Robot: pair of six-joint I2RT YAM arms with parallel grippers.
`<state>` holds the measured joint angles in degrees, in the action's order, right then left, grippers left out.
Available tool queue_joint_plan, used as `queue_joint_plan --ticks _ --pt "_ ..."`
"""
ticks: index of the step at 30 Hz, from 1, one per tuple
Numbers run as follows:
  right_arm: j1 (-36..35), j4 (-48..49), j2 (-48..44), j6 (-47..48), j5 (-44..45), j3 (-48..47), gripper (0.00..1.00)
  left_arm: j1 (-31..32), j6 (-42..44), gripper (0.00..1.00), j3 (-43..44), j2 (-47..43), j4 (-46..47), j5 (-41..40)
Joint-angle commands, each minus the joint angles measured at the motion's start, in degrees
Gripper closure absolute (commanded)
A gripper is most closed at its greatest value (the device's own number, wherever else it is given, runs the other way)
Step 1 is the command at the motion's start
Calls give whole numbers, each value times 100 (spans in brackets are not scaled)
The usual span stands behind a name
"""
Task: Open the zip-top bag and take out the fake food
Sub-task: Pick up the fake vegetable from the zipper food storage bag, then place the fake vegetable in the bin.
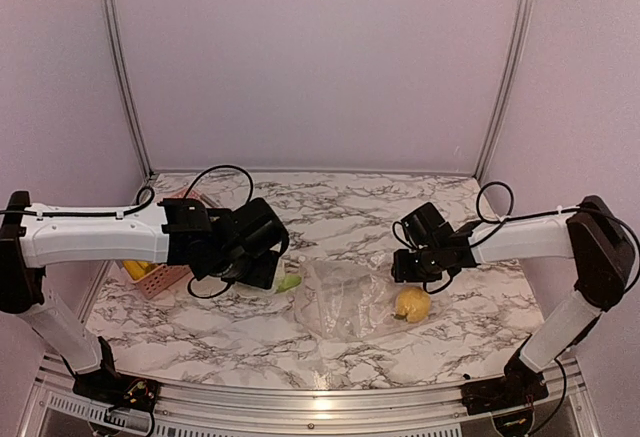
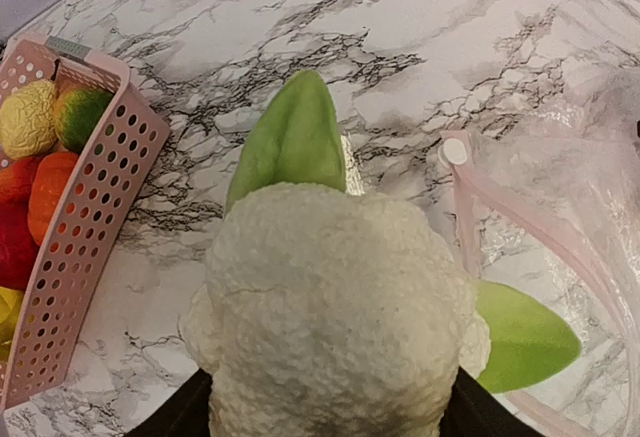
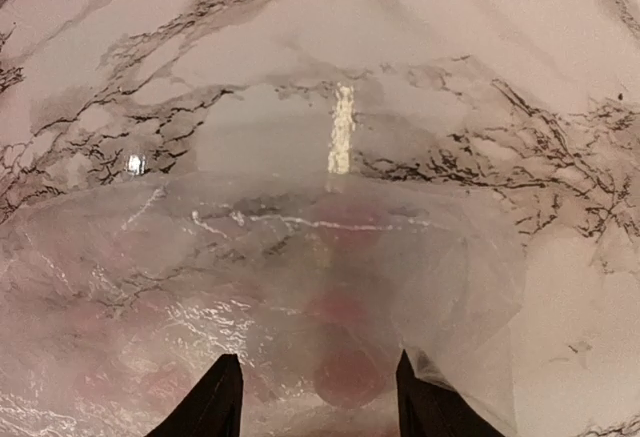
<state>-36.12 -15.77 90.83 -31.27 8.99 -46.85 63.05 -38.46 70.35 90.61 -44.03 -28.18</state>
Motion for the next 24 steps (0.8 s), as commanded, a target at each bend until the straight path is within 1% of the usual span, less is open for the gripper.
queue_joint_plan --ticks 1,7,14,24 --pt "-53 -173 -278 90 -5 -352 49 -295 -342 30 -34 -349 -132 -398" --pt "-74 -362 -516 185 11 -596 49 -885 -402 29 47 -502 -15 -389" --pt "-83 -582 -952 240 63 -728 49 -1884 -172 29 62 -537 451 -101" --pt "-87 -991 -1703 266 209 -710 48 -3220 42 28 275 -149 1201 494"
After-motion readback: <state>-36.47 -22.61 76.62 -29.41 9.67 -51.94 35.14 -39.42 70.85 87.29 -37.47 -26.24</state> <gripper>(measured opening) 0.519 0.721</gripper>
